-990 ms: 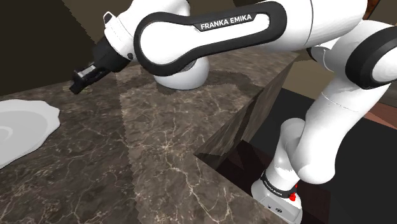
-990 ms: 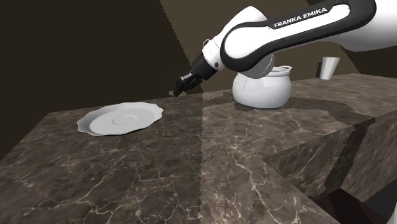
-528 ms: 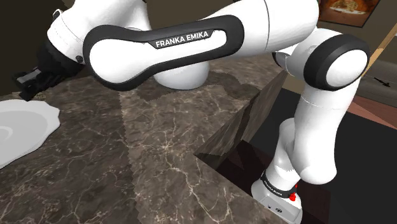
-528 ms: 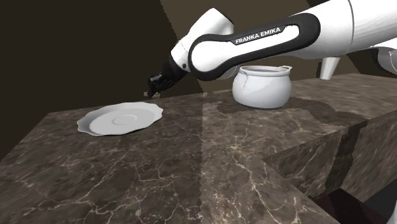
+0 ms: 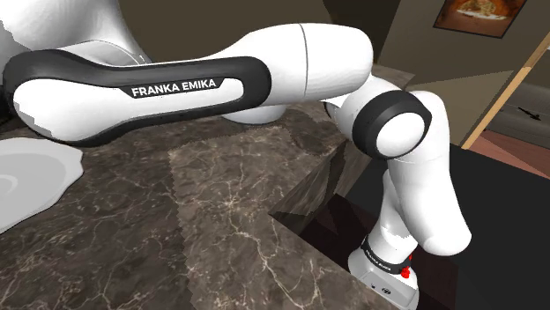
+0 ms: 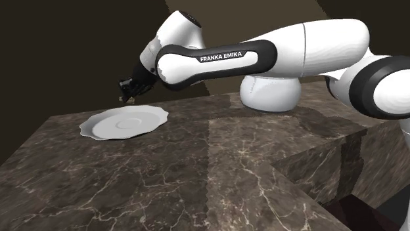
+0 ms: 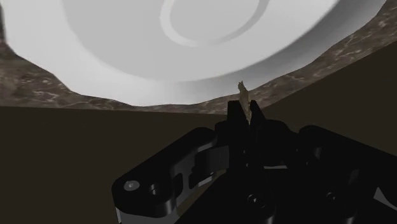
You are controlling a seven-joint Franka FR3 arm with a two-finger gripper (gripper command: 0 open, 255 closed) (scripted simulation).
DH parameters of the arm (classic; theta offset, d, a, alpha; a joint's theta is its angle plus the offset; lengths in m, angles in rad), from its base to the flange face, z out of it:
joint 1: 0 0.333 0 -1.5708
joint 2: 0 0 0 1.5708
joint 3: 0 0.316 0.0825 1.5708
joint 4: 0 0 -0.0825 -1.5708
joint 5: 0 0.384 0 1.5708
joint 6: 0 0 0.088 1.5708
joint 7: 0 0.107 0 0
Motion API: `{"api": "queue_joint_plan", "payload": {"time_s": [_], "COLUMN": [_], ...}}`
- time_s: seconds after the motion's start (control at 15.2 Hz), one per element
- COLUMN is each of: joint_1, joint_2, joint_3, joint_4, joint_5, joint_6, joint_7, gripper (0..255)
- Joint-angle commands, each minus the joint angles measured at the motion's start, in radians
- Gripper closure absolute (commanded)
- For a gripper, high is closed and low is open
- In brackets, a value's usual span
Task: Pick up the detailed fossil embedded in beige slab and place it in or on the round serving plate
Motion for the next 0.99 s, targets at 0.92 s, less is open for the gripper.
{"api": "queue_joint_plan", "payload": {"time_s": [0.92], "joint_1": [0.022], "joint_2": [0.087], "joint_3": [-0.013], "joint_4": [-0.016], "joint_5": [-0.02], "joint_6": [0.104], "joint_7": [0.021], "gripper": [255]}}
